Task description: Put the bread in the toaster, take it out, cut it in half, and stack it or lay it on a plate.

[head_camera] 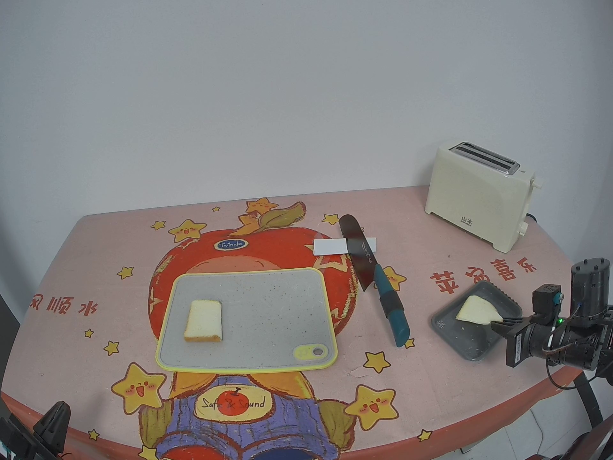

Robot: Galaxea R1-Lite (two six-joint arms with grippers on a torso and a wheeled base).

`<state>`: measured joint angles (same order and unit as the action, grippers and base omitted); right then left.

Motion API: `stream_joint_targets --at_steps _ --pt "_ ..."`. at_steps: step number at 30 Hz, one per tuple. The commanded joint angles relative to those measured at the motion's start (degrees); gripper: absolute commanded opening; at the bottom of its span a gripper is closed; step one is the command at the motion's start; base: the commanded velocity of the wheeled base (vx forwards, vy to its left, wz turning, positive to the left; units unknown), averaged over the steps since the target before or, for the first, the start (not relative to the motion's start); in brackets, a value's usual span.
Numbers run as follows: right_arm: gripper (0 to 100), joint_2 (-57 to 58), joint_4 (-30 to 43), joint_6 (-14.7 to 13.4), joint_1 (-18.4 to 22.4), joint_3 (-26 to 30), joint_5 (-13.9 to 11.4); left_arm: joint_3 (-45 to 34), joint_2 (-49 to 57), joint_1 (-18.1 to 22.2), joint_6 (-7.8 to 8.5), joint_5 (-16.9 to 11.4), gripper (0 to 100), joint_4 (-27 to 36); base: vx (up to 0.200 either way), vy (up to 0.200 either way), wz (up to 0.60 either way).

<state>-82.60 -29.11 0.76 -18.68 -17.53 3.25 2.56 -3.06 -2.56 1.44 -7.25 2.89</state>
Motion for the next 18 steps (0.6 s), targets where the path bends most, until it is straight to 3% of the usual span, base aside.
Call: stream_joint_targets --at_steps 1,11,12,18 --pt "0 -1.1 -0.2 0.0 -0.3 -0.2 0.0 0.0 -0.1 0.0 -0.3 0.1 0 0.0 0.0 0.0 0.0" --pt "0 -3.0 -0.4 0.0 -0.3 -0.8 0.0 0.0 -0.1 0.0 -0.38 0.4 0 0.0 0.0 0.0 0.0" --pt "100 -3.0 -0.4 0.0 -0.3 -0.9 0.0 0.0 -0.1 0.0 -0.38 0.4 0 0.0 0.0 0.0 0.0" --pt "100 -2.7 -0.4 -0.1 0.0 -2.0 0.0 0.0 -0.1 0.0 -0.38 0.4 0 0.0 0.0 0.0 0.0"
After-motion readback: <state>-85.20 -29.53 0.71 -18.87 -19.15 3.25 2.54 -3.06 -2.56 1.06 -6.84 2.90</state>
